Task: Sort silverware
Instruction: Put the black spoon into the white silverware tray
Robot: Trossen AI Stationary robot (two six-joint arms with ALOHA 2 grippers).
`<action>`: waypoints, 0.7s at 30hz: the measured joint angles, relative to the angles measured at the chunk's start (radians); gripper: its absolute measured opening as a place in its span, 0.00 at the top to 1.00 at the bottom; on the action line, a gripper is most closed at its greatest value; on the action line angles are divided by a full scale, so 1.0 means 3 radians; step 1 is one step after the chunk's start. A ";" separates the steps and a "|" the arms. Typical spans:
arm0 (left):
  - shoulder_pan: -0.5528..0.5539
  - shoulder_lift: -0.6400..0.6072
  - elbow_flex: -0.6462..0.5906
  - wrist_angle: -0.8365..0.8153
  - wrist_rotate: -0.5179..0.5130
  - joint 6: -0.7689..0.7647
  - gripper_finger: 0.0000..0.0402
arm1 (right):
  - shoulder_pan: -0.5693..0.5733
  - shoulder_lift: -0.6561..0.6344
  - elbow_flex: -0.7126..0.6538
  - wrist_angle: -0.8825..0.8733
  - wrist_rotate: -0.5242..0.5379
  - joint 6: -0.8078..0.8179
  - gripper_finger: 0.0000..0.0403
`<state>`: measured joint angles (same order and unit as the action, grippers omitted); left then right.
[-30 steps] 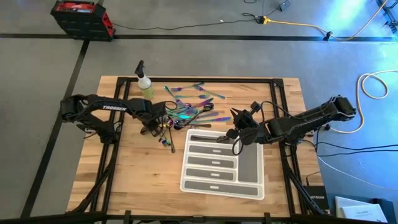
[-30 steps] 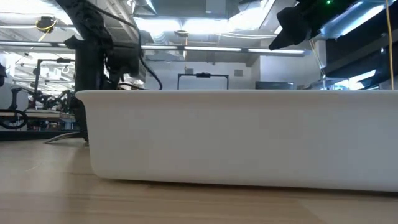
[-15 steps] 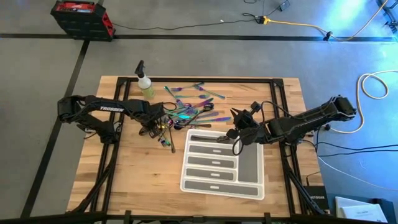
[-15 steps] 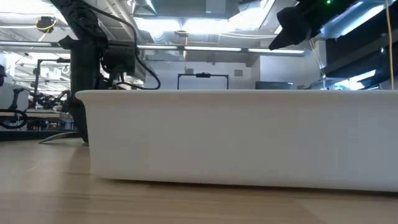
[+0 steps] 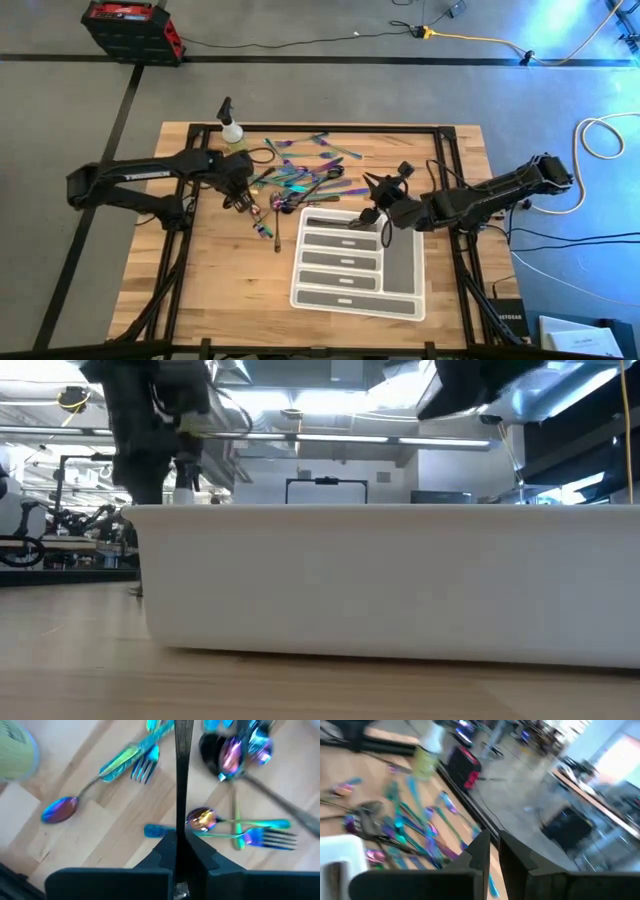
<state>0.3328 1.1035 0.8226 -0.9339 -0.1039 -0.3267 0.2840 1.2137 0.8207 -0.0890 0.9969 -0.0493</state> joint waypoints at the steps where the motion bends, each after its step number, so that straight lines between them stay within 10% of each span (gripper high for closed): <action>1: 0.0000 -0.0053 0.0031 0.0010 0.0003 0.0000 1.00 | -0.0026 0.0000 0.0000 0.0193 -0.0192 -0.0239 0.95; 11: -0.0094 -0.0102 0.0018 0.0881 0.0700 0.0042 1.00 | -0.0238 0.0529 0.0003 0.1455 -0.2226 -0.2556 0.95; 21: -0.0556 0.0085 -0.0251 0.2431 0.0587 -0.0056 1.00 | -0.0230 0.1293 0.0291 0.1730 -0.1945 -0.3352 0.95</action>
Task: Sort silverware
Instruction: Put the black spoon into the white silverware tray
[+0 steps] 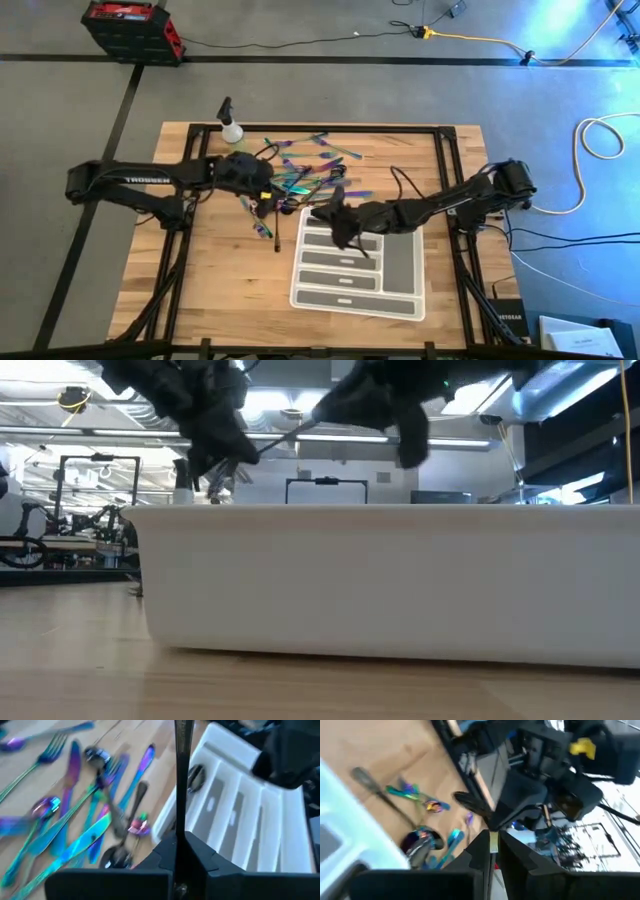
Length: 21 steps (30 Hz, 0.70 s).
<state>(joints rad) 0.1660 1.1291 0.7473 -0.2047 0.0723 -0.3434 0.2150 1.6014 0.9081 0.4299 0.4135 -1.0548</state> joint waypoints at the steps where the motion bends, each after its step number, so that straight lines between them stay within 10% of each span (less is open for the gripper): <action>1: -0.0041 0.0022 -0.0017 0.0110 -0.0030 -0.0008 1.00 | 0.0001 0.0008 0.0049 -0.0003 0.0012 0.0042 0.95; 21: -0.0716 0.0368 -0.0058 0.0536 -0.0114 -0.0475 1.00 | 0.0301 0.0492 0.1796 -0.2799 -0.0024 0.0886 0.86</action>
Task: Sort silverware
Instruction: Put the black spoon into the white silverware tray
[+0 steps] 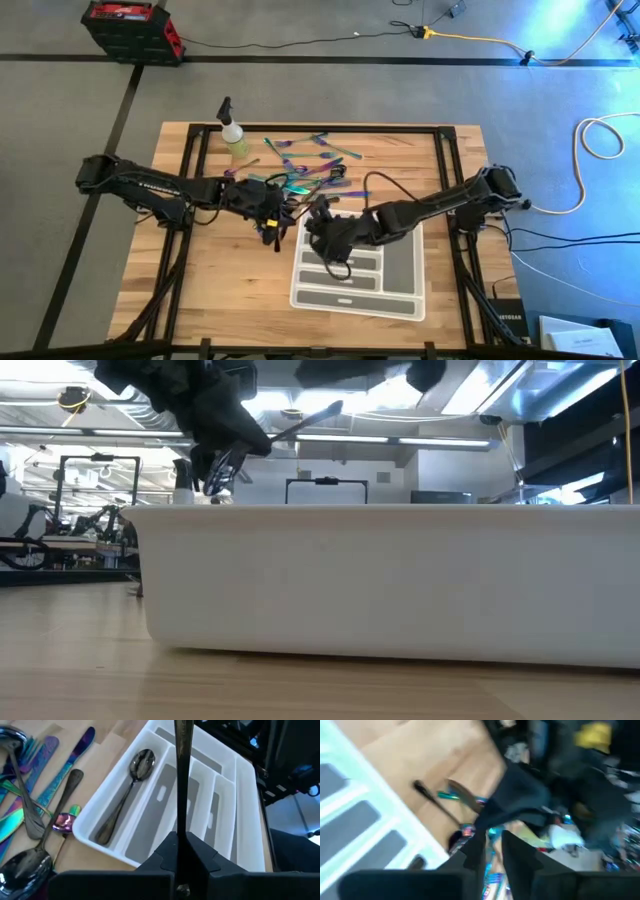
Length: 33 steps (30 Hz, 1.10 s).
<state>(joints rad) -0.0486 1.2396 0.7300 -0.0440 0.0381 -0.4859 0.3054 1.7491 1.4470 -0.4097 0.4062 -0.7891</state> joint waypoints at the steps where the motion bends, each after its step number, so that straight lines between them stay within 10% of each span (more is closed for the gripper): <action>1: 0.0001 0.0000 0.0000 0.0002 -0.0007 0.0015 1.00 | -0.0004 0.0046 0.0032 -0.0082 -0.0024 0.0015 0.82; 11: -0.0081 -0.0007 0.0009 0.0087 -0.0041 0.0145 1.00 | -0.0036 0.0325 0.0032 0.0067 0.0559 -0.0179 0.60; 33: -0.0153 0.0000 0.0000 -0.0263 -0.0079 0.0265 1.00 | -0.0321 0.0322 0.0036 0.0154 0.0321 -0.0374 0.75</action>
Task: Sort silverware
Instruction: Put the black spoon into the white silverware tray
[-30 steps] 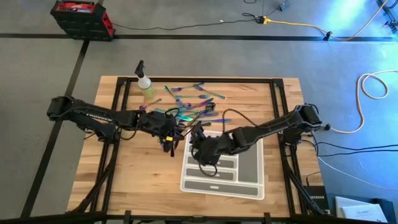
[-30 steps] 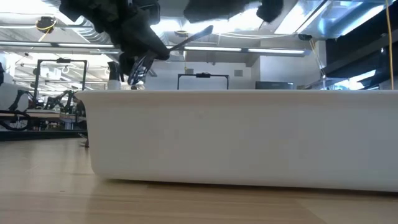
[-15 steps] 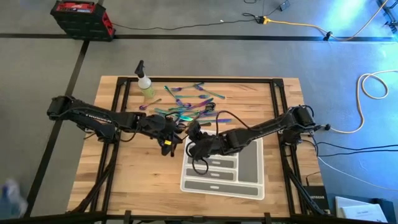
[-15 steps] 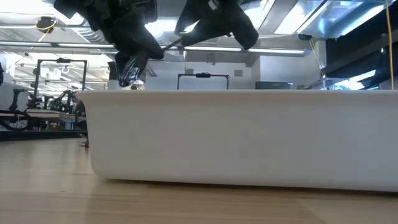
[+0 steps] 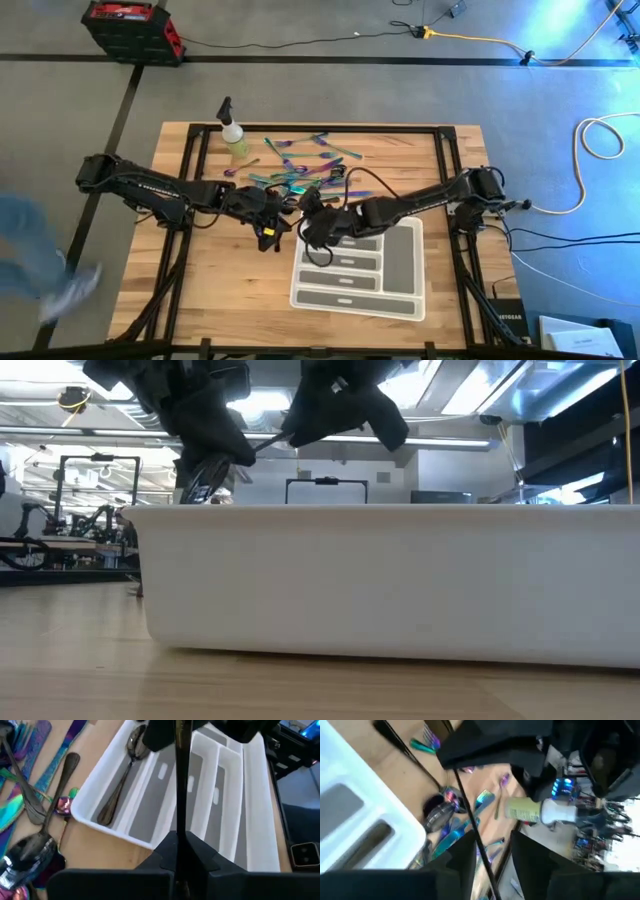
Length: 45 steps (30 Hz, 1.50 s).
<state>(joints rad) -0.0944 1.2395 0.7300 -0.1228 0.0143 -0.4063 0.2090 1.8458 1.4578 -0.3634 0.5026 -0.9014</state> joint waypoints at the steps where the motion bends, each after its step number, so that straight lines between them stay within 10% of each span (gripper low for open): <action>1: 0.0001 0.0006 0.0000 0.0001 0.0000 0.0021 1.00 | -0.0035 0.0004 0.0000 -0.0003 -0.0119 0.0055 0.77; 14: 0.0064 0.0132 -0.0003 -0.0089 -0.0036 0.0095 1.00 | -0.0090 0.0047 -0.0003 -0.0222 -0.0387 0.0213 0.94; 45: 0.0261 0.0131 -0.0005 -0.0172 0.0225 0.0208 1.00 | -0.0131 0.0172 -0.0003 0.0099 -0.0847 0.0017 0.84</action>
<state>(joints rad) -0.0162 1.2789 0.7284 -0.1745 0.0819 -0.3439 0.1696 1.8974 1.4570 -0.3336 0.2484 -0.8962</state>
